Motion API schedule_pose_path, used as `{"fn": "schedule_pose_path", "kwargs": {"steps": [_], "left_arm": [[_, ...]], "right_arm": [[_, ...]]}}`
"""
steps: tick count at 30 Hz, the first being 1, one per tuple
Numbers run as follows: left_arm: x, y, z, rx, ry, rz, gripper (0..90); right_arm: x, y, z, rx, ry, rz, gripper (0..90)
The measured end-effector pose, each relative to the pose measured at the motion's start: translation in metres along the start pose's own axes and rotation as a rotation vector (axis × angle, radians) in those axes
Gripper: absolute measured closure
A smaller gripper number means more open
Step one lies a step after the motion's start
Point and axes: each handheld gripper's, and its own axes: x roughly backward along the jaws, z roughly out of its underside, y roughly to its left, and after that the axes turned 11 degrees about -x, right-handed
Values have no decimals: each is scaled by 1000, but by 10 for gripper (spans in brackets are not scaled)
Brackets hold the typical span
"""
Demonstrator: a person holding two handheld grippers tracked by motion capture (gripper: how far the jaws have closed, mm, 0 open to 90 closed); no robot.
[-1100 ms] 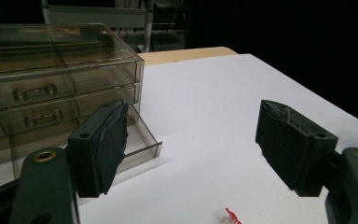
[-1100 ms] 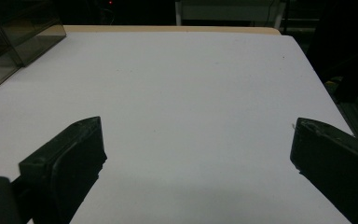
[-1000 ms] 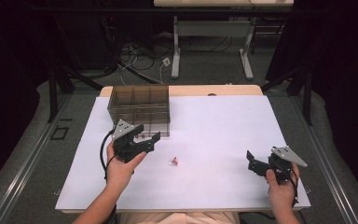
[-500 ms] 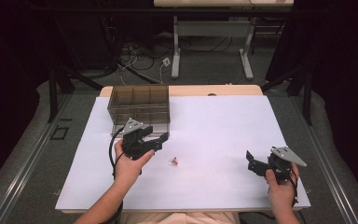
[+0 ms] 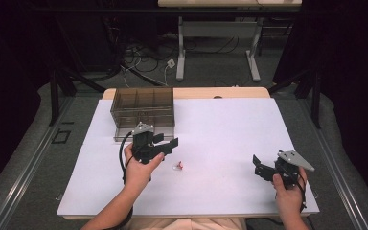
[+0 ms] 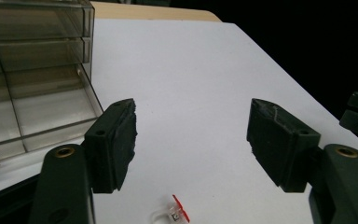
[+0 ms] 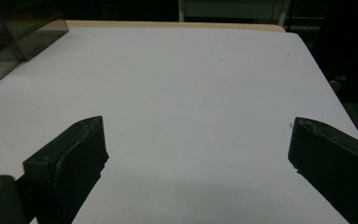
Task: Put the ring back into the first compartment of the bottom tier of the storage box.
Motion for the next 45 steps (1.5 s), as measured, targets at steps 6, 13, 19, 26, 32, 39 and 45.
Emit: {"fn": "schedule_pose_path", "kwargs": {"steps": [6, 13, 19, 26, 32, 39, 45], "left_arm": [[-9, -5, 3, 39, 49, 15, 379], [-19, -10, 9, 52, 118, 17, 427], [-25, -10, 15, 74, 164, 23, 472], [-31, -11, 19, 87, 203, 16, 521], [-36, -11, 23, 92, 239, 15, 552], [-41, -9, 27, 99, 259, 8, 593], [-47, -9, 33, 103, 282, 3, 616]], "right_arm": [[-3, 0, 1, -5, -34, -10, 49], [-4, 0, 2, -12, -31, -7, 56], [-4, 0, 2, -10, -29, -7, 59], [-4, 0, 2, 4, -14, -2, 63], [-5, 0, 3, -1, -30, -7, 67], [-5, 0, 3, 2, -16, -9, 70], [-5, -1, 3, 6, -15, -9, 71]]}}
